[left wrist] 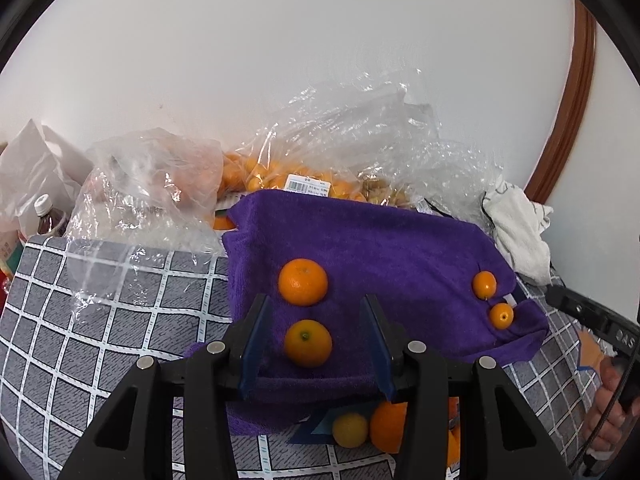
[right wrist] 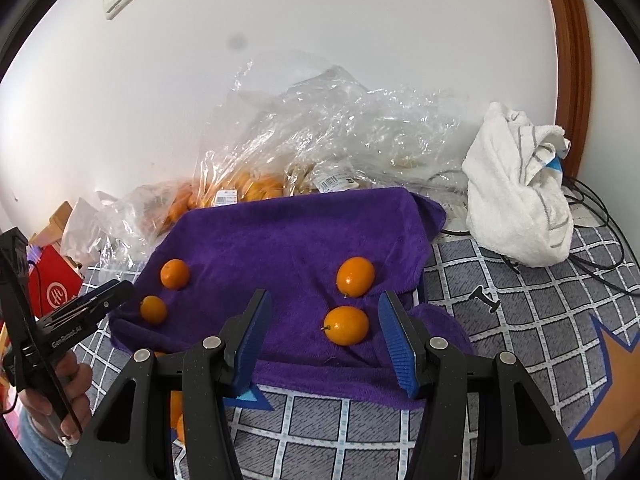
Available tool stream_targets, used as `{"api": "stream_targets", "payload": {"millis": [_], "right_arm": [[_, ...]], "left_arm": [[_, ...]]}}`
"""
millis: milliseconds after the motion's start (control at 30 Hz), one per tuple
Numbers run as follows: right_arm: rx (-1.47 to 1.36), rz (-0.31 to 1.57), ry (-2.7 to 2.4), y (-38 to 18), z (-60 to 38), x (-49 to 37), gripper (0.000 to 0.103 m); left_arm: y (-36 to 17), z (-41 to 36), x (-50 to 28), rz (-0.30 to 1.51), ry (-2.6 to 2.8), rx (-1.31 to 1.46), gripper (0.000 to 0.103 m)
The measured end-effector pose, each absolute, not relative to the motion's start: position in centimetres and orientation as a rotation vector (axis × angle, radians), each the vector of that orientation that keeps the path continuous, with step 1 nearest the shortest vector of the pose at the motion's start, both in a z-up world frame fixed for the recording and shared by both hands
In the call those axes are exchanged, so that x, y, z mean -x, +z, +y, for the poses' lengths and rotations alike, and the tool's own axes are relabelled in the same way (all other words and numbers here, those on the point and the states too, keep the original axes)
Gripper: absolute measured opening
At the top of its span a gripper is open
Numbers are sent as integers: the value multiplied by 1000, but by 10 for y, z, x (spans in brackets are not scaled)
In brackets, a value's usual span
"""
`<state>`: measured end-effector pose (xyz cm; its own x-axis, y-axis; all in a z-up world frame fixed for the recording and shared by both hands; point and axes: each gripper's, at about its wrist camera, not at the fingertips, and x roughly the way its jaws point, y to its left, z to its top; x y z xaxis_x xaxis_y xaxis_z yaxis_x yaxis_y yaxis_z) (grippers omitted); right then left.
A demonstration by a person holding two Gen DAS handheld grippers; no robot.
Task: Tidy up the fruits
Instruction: 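Open the right gripper on the towel while the left gripper releases its orange, then withdraw both open grippers and move them toward the loose fruit pile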
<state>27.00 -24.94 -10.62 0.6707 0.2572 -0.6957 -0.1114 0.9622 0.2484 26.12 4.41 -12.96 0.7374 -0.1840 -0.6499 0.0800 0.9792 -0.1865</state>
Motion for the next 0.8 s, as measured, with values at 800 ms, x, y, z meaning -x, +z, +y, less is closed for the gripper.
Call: {"api": "stream_targets", "payload": {"millis": [800], "right_arm": [[-139,883,272,-109,-220,-188,56]], "left_arm": [[-89,67,-203,701,-161,71,43]]}}
